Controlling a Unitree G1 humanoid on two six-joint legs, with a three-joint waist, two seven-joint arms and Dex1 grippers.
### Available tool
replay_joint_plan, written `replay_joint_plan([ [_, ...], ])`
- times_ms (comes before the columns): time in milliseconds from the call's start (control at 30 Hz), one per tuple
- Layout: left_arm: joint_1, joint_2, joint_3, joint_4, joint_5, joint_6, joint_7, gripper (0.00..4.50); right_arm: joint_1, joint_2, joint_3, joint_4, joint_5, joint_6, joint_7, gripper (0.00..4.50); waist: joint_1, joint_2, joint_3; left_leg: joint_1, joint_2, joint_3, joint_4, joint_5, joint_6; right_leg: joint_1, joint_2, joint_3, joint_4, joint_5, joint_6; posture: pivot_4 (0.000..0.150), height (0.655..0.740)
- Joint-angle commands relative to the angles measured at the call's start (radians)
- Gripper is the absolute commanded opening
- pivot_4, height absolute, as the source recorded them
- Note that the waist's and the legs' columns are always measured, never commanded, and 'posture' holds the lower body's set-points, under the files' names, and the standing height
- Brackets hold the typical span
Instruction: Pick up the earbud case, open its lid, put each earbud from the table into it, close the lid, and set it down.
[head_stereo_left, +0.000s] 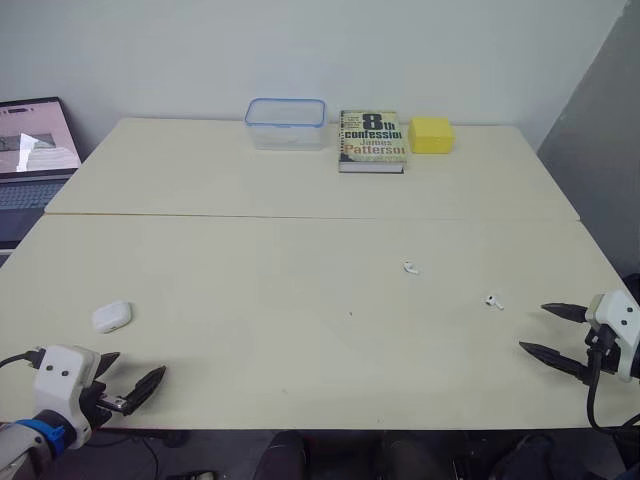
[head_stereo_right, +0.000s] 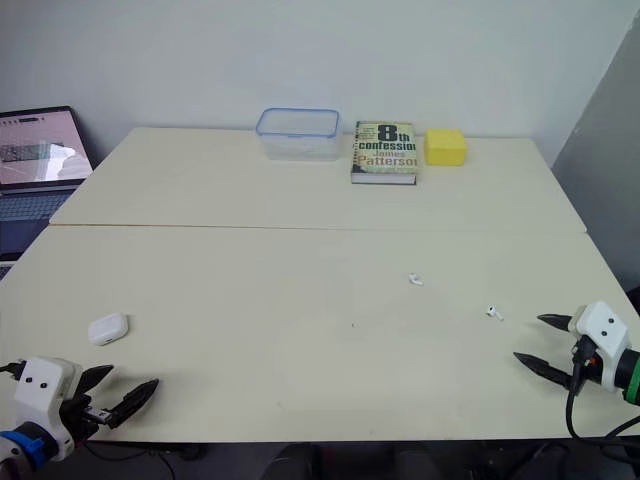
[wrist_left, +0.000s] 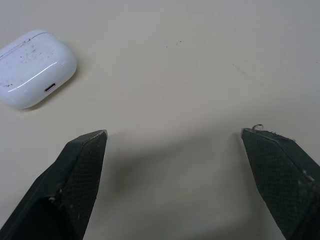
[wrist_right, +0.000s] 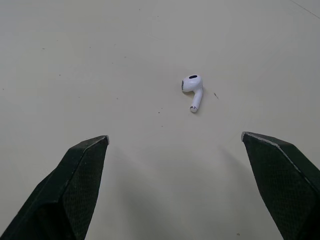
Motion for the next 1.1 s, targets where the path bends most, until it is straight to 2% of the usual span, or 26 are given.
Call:
replay_joint_plan([
  [33, -0.011, 0.015, 0.03, 0.0, -0.017, -0.028, -0.023, 4.5, 0.0, -0.003, -0.019, -0.004, 0.012, -0.007, -0.004, 4.46, 0.0, 0.0, 0.0, 0.0, 0.0, 0.0, 0.0, 0.0, 0.0, 0.0, 0.0, 0.0, 0.0, 0.0, 0.0, 0.15, 0.7278],
  [233, -0.04, 0.029, 0.049, 0.017, -0.07, -0.092, -0.128, 4.5, 0.014, 0.001, -0.034, -0.025, 0.023, 0.003, -0.007, 4.46, 0.0, 0.0, 0.0, 0.0, 0.0, 0.0, 0.0, 0.0, 0.0, 0.0, 0.0, 0.0, 0.0, 0.0, 0.0, 0.15, 0.7278],
  [400, -0.034, 0.028, 0.055, 0.03, -0.072, -0.101, -0.141, 4.5, 0.028, 0.001, -0.046, -0.038, 0.036, 0.016, -0.004, 4.46, 0.0, 0.0, 0.0, 0.0, 0.0, 0.0, 0.0, 0.0, 0.0, 0.0, 0.0, 0.0, 0.0, 0.0, 0.0, 0.15, 0.7278],
  [567, -0.026, -0.004, 0.054, 0.049, -0.046, -0.134, -0.106, 4.5, 0.038, 0.001, -0.067, -0.077, 0.059, 0.054, -0.016, 4.46, 0.0, 0.0, 0.0, 0.0, 0.0, 0.0, 0.0, 0.0, 0.0, 0.0, 0.0, 0.0, 0.0, 0.0, 0.0, 0.15, 0.7278],
  [833, -0.029, -0.064, 0.104, 0.058, -0.098, -0.132, -0.06, 4.5, 0.06, -0.013, -0.093, -0.169, 0.105, 0.148, -0.02, 4.46, 0.0, 0.0, 0.0, 0.0, 0.0, 0.0, 0.0, 0.0, 0.0, 0.0, 0.0, 0.0, 0.0, 0.0, 0.0, 0.15, 0.7278],
  [1100, -0.031, -0.11, 0.134, 0.032, -0.137, -0.097, 0.025, 4.5, 0.036, -0.016, -0.083, -0.177, 0.1, 0.161, -0.02, 4.46, 0.0, 0.0, 0.0, 0.0, 0.0, 0.0, 0.0, 0.0, 0.0, 0.0, 0.0, 0.0, 0.0, 0.0, 0.0, 0.15, 0.7278],
])
